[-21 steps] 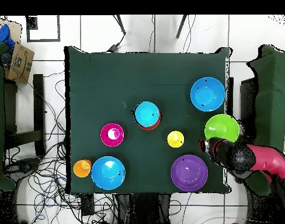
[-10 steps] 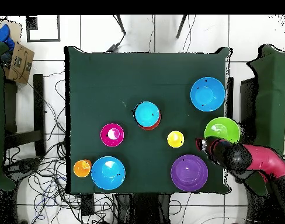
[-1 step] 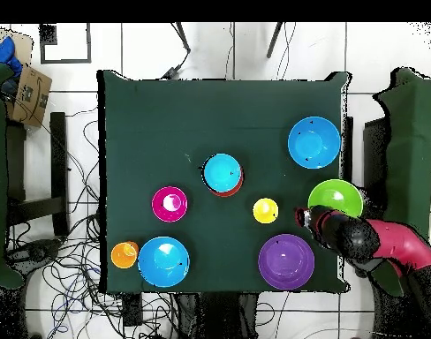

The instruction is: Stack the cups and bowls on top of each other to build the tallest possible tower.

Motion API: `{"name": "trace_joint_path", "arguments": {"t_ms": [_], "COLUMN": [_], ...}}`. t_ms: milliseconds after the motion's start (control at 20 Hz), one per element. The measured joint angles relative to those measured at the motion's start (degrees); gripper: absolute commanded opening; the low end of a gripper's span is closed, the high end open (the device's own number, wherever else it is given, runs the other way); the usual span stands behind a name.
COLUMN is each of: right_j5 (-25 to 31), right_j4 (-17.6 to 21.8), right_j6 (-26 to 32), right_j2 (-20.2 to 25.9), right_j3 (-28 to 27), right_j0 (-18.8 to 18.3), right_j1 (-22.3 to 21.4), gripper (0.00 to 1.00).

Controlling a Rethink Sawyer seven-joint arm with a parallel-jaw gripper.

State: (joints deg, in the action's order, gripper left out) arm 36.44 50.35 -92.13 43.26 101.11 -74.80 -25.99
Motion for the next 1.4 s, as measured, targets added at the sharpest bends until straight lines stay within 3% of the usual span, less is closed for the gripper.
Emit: {"name": "trace_joint_path", "arguments": {"t_ms": [1400], "right_j5": [0.0], "right_j4": [1.5], "right_j6": [0.0], "right_j2": [0.0], "right_j3": [0.0], "right_j0": [-0.1], "right_j1": [-0.5], "gripper": [1.00]}}
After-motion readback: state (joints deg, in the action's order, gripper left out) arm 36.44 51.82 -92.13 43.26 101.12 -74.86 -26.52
